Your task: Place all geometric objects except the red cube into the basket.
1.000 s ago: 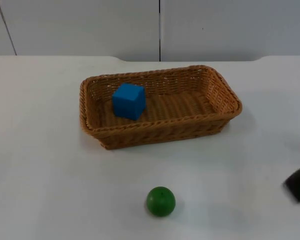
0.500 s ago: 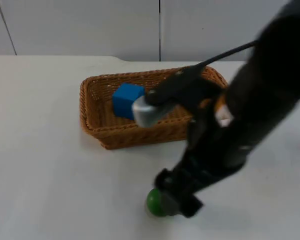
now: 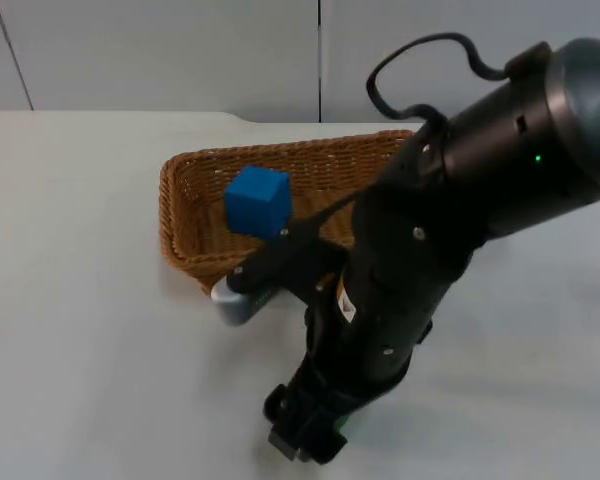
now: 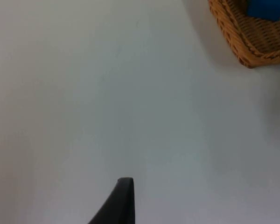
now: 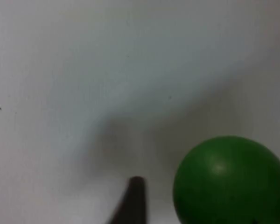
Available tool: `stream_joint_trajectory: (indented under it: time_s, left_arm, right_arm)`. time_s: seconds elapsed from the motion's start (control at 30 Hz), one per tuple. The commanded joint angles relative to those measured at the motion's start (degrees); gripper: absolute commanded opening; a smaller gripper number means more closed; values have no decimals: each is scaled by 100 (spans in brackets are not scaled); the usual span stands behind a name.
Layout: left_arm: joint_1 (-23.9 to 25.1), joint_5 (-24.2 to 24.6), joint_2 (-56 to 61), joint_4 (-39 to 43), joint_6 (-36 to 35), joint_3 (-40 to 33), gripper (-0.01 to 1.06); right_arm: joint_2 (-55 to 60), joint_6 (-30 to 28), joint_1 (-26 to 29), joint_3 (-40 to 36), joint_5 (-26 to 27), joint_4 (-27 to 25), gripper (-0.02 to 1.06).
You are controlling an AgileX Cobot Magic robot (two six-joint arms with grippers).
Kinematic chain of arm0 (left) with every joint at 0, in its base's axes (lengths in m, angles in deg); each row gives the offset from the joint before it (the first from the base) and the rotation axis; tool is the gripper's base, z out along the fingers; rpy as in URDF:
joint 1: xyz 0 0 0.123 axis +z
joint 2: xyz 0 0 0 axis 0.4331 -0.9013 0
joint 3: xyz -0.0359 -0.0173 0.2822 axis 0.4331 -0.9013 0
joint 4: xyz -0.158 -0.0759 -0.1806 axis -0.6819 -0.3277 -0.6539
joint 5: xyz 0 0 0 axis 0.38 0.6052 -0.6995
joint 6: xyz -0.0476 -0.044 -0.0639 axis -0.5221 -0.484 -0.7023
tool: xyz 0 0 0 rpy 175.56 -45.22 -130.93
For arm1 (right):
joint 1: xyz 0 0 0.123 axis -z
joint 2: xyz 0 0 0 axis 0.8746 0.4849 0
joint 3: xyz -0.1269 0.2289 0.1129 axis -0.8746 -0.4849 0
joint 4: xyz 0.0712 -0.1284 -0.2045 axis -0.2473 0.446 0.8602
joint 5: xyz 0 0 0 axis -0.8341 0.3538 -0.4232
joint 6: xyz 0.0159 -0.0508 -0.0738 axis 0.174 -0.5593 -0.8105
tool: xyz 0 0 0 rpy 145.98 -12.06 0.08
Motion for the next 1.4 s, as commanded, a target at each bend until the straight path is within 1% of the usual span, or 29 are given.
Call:
stream_joint_trajectory:
  time_s: [0.0,0.03,0.13,0.17,0.2,0.23,0.33,0.37,0.5,0.63,0.73,0.77,0.83,0.93,0.97,1.0,1.07,1.13,1.17,1.3,1.33,1.37]
  left_arm:
    - [-25,-92,47,54,-36,-28,105]
    - [-25,-103,47,54,-36,-28,105]
    - [-25,-101,47,69,-36,-28,105]
    - [-25,-101,47,69,-36,-28,105]
    - [-25,-101,47,69,-36,-28,105]
    - [-25,-101,47,69,-36,-28,105]
    - [-25,-101,47,69,-36,-28,105]
    - [-25,-101,47,69,-36,-28,105]
    - [-25,-116,47,69,-36,-28,105]
    - [-25,-125,47,69,-36,-28,105]
    - [-25,-128,47,69,-36,-28,105]
    - [-25,-128,47,69,-36,-28,105]
    - [-25,-178,47,57,-36,-28,105]
    - [-25,-235,47,57,-36,-28,105]
    - [-25,-235,47,57,-36,-28,105]
    - [-25,-244,47,57,-36,-28,105]
    - [-25,-249,47,57,-36,-28,105]
    - [-25,-249,47,57,-36,-28,105]
    - [-25,-249,47,57,-36,-28,105]
    - [-25,-249,47,57,-36,-28,105]
    - [-25,-249,47,57,-36,-28,105]
    - [-25,-248,47,70,-36,-28,105]
  right_arm:
    - [-7,-27,-40,46,141,21,68]
    - [-18,-27,-40,46,193,21,57]
    - [-119,-27,-40,46,275,21,14]
    - [-205,-27,-40,46,232,21,6]
    - [-205,-27,-40,46,232,21,6]
    - [-437,-27,-40,46,20,21,0]
    - [-1161,-59,-40,46,-613,31,0]
    - [-1161,-59,-40,46,-613,31,0]
    - [-2154,-108,-11,46,-1159,-10,0]
    - [-2629,-108,108,46,-1328,15,0]
    - [-2947,-113,433,46,-1591,15,0]
    - [-2947,-113,433,46,-1591,15,0]
    - [-2949,-184,879,46,-1681,15,0]
    - [-2736,-196,1478,46,-1483,15,0]
    - [-2736,-196,1478,46,-1483,15,0]
    - [-2647,-206,1661,71,-1386,15,0]
    - [-2318,-278,1928,312,-1391,-8,0]
    - [-1941,-308,2053,676,-1453,-19,0]
    - [-1941,-308,2053,676,-1453,-19,0]
    - [-981,-499,2053,1841,-1731,-29,0]
    - [-981,-499,2053,1841,-1731,-29,0]
    - [-710,-499,2053,2137,-1763,-47,0]
